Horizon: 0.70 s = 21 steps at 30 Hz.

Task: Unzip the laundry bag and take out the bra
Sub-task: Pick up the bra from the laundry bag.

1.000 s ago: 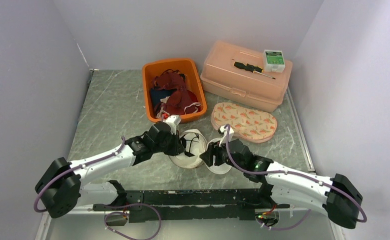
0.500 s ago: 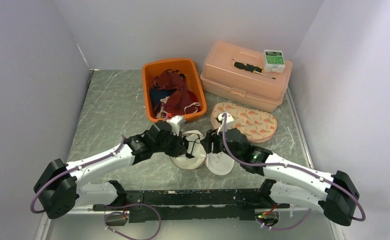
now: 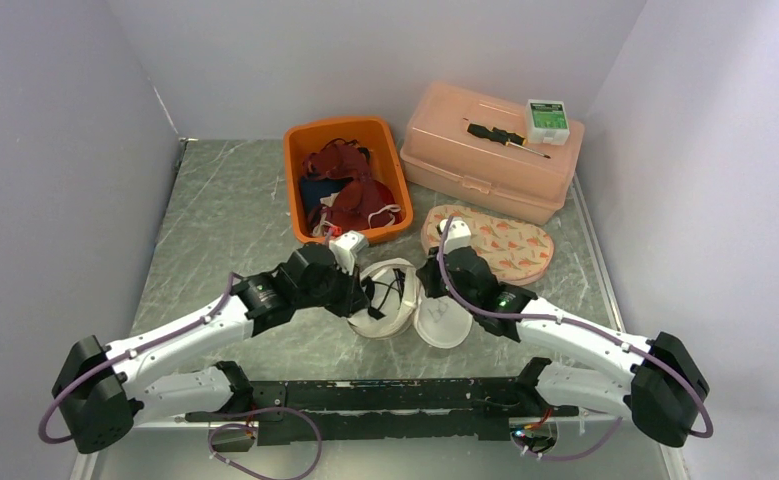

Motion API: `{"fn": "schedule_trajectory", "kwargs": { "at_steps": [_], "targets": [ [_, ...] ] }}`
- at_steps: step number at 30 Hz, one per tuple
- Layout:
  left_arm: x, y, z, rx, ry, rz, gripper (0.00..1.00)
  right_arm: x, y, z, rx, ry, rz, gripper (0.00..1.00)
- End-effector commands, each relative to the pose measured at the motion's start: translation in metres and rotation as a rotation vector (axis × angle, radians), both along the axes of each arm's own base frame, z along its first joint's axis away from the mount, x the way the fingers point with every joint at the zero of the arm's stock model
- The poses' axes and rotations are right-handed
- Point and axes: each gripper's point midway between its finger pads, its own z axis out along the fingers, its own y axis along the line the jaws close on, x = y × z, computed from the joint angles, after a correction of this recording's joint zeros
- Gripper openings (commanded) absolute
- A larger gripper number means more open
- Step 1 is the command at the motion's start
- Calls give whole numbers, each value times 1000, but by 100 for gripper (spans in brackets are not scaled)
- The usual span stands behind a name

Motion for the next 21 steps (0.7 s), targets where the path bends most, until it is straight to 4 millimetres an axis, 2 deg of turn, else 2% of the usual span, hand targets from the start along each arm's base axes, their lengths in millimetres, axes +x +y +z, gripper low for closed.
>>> {"fn": "schedule_trajectory", "kwargs": {
  "at_steps": [1,11,21],
  "targets": [
    [1,-9,46,-97,-106,-43,3,8,5,20,83,-27,-17,0],
    [-4,-11,84,-191,-175,-69,3,8,-7,11,89,10,-65,0],
    [-3,-5,113,-243,-227,-36,3,3,-5,18,127,9,-40,0]
  ]
}}
